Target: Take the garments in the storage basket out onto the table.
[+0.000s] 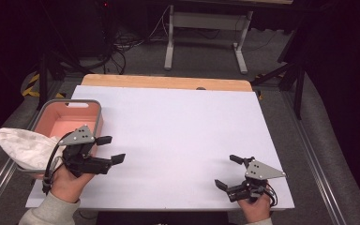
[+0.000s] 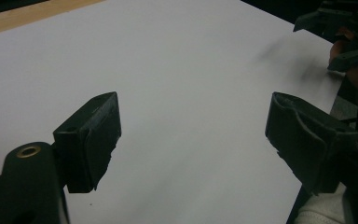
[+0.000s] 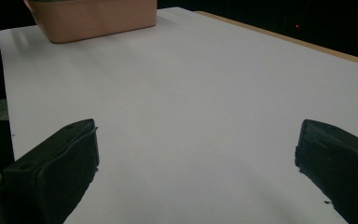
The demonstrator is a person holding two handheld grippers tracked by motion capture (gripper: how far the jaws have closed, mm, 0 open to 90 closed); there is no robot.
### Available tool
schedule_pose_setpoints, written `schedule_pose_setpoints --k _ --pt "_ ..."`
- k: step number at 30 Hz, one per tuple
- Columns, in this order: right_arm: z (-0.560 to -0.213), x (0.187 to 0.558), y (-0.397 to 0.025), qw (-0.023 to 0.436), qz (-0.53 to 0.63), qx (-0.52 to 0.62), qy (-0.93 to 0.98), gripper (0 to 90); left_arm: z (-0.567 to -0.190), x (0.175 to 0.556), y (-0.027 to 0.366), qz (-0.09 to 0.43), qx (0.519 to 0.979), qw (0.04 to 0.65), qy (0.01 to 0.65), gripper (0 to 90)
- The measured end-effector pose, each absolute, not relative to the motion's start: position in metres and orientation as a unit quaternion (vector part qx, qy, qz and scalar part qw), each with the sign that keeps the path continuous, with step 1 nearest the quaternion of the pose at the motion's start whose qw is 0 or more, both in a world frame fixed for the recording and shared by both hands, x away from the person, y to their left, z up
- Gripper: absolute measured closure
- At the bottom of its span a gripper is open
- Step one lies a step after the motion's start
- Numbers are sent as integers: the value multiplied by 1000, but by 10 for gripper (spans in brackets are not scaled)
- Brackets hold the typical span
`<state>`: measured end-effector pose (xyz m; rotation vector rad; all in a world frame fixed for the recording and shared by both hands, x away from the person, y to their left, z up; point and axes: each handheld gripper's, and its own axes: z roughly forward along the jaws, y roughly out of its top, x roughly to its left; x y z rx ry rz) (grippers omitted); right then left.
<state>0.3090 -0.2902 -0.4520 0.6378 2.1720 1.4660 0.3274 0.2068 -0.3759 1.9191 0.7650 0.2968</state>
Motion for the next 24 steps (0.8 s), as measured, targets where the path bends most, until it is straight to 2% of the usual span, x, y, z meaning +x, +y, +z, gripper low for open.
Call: schedule_pose_setpoints --k 15,19,24 --pt "-453 309 -290 210 536 226 786 1 -366 318 242 163 773 507 344 178" --pt "-453 309 -290 208 538 225 785 1 -363 317 245 190 780 487 344 135" --pt "-453 309 -289 207 537 224 786 1 -361 316 251 196 785 475 346 124"
